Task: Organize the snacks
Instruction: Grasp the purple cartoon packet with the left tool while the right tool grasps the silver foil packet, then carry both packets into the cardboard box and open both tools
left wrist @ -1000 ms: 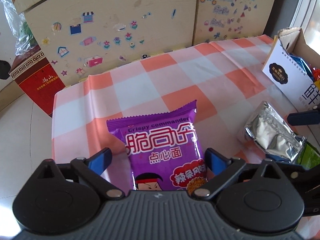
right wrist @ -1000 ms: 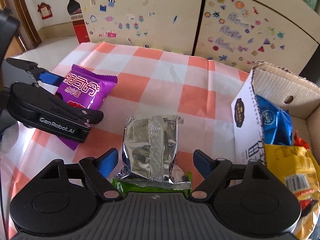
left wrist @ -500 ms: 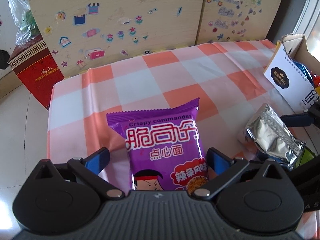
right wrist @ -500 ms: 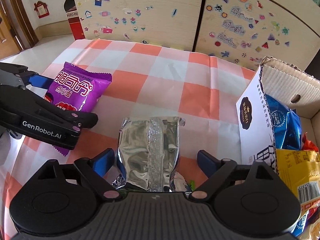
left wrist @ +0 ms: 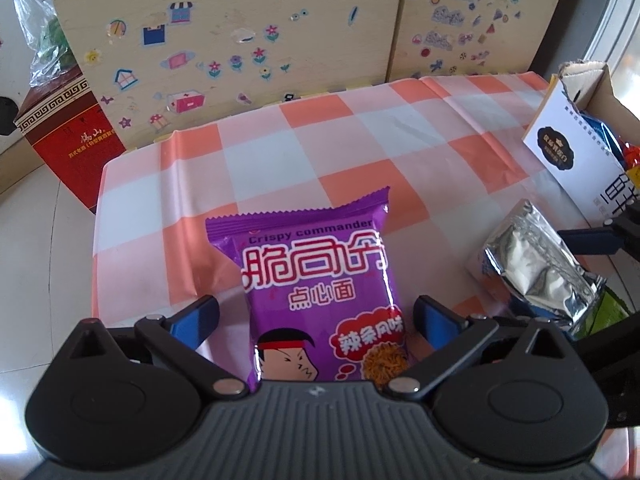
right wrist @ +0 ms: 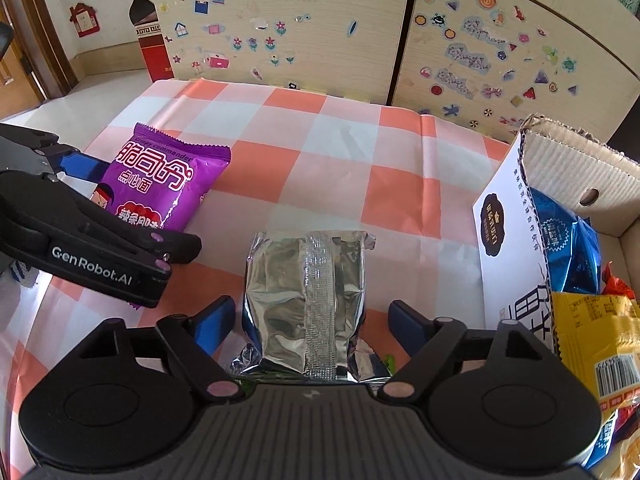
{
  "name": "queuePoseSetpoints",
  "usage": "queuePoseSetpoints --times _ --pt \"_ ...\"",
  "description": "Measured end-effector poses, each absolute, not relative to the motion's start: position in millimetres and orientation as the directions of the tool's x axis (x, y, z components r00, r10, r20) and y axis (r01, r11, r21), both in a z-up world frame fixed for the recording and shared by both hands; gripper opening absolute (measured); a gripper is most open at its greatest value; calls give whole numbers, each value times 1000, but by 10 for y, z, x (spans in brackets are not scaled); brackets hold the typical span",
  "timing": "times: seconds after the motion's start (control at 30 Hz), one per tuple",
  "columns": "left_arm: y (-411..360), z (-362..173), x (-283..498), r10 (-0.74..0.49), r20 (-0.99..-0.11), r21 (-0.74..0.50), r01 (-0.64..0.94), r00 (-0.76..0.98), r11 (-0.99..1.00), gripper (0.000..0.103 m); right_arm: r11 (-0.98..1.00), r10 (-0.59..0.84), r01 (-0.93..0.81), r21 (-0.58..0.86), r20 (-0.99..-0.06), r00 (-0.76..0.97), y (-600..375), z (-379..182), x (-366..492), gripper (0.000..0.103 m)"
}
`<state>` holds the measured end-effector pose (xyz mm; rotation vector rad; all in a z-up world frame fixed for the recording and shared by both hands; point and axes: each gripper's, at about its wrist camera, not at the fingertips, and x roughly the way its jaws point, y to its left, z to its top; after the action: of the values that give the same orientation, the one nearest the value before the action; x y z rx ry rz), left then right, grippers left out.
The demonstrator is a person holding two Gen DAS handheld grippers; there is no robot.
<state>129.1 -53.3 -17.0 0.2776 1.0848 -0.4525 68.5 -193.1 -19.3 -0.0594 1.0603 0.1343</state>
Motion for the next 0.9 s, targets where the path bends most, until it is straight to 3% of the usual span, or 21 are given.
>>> queuePoseSetpoints --times 0.23,0.4,0.57,0.9 --pt "-544 -154 1253 -228 -892 -9 489 391 872 98 989 93 -148 22 -867 490 -1929 -157 663 67" --pt "-592 -65 1191 -273 -876 -18 539 397 842 66 989 92 -149 20 -864 495 -1930 -149 649 65" --pt "-603 -19 1161 -285 -864 -8 555 415 832 65 990 95 -135 29 -848 521 -1970 -54 636 65" --pt "-646 367 1151 -289 -755 100 539 589 836 65 989 74 -149 -19 -801 593 -2021 239 581 65"
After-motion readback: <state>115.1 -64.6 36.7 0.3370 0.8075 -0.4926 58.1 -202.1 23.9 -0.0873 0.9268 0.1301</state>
